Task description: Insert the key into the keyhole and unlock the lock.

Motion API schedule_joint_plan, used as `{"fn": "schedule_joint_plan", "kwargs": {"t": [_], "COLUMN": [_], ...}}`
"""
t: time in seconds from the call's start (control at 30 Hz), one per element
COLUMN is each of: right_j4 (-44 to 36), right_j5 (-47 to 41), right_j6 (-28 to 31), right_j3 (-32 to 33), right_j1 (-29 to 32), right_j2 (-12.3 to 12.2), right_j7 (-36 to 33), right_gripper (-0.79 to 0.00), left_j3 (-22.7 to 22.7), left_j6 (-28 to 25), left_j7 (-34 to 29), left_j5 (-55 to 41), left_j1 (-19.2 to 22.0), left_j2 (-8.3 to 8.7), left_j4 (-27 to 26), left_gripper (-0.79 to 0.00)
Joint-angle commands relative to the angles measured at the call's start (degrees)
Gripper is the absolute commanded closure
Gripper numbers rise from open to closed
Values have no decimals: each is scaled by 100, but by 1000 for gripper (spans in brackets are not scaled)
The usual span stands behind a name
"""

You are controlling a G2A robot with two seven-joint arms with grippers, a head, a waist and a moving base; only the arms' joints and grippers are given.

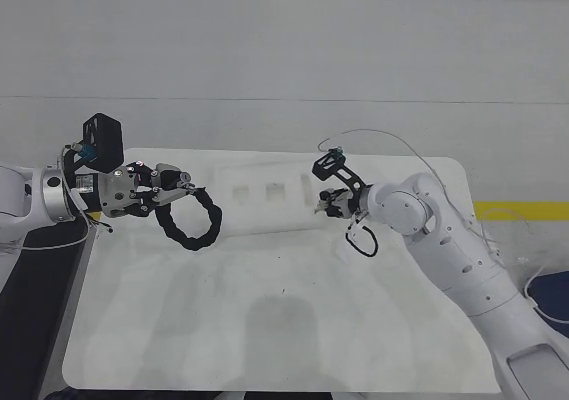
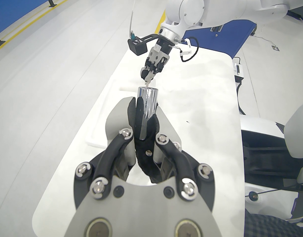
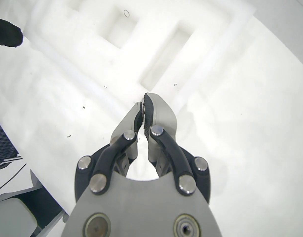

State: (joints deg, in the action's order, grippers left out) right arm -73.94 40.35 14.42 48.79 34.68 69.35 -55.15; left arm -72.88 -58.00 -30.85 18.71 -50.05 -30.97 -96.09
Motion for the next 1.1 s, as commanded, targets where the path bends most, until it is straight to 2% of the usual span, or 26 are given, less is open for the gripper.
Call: {"fn": "schedule_joint_plan", "kwargs": {"t": [0.0,0.17,0.5,0.73,0.9,1.07], "right_j4": [-190,-649,-920,-1262,-1857,-2725], "right_j5": [62,661,1063,-158,-1107,-1477], "right_j6": [-19,88,105,435,817,794], "right_j3": [78,170,256,937,1527,2015], "right_j1": [73,235,438,1028,1808,2651], "right_j2": [-29,-127,-179,-279,-391,-513], "right_j7": [9,-189,-170,471,1034,1113], "right_gripper": [0,0,0,0,0,0], "left_j3": [0,0,0,0,0,0], "left_j6": [0,0,0,0,0,0], "left_j7": [0,0,0,0,0,0], "left_j5": [0,0,0,0,0,0], "left_j1": [0,0,0,0,0,0], "left_j2": [0,0,0,0,0,0], "left_j4": [0,0,0,0,0,0], "left_gripper": [0,0,0,0,0,0]}}
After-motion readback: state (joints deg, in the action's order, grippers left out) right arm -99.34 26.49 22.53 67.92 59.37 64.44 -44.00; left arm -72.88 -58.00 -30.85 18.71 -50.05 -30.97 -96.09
